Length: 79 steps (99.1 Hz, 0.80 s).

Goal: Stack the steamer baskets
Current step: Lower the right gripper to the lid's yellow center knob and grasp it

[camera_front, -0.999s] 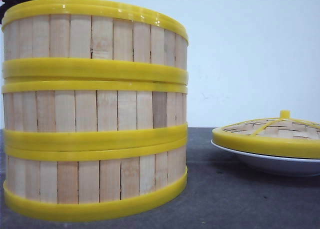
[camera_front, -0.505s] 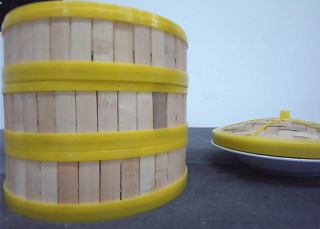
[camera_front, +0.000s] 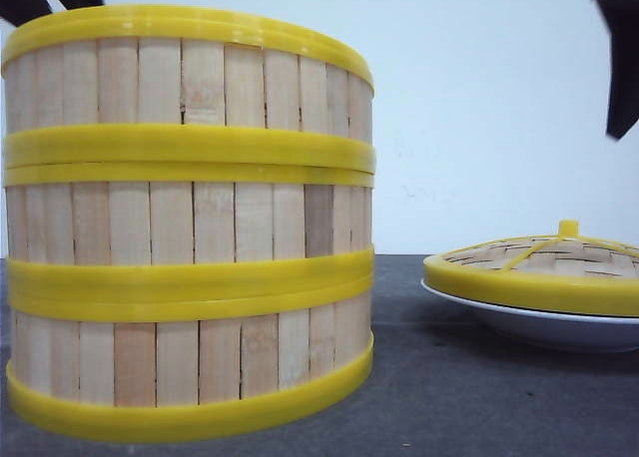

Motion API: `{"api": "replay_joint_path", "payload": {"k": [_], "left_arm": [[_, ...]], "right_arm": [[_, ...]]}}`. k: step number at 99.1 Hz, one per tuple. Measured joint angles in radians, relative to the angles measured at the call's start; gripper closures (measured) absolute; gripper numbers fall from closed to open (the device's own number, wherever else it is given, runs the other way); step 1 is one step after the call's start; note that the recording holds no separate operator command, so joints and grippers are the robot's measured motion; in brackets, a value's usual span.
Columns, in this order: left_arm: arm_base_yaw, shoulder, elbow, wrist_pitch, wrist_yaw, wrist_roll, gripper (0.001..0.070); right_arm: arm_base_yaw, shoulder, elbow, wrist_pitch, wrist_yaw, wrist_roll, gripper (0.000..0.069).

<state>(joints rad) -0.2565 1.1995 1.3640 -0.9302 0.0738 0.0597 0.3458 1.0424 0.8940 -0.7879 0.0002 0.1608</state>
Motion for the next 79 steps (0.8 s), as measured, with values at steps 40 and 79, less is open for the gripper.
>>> {"api": "replay_joint_path", "payload": {"k": [40,79], "left_arm": [[0.132,-0.055,0.002,-0.099,-0.025,0.000,0.0436],[0.137,-0.055,0.002,-0.098,-0.025,0.000,0.0436]], "right_arm": [[-0.013,0.192,0.000,0.191,0.000,-0.019,0.0345],[-0.027,0.304,0.000,0.275,0.000,-0.034,0.0345]]}}
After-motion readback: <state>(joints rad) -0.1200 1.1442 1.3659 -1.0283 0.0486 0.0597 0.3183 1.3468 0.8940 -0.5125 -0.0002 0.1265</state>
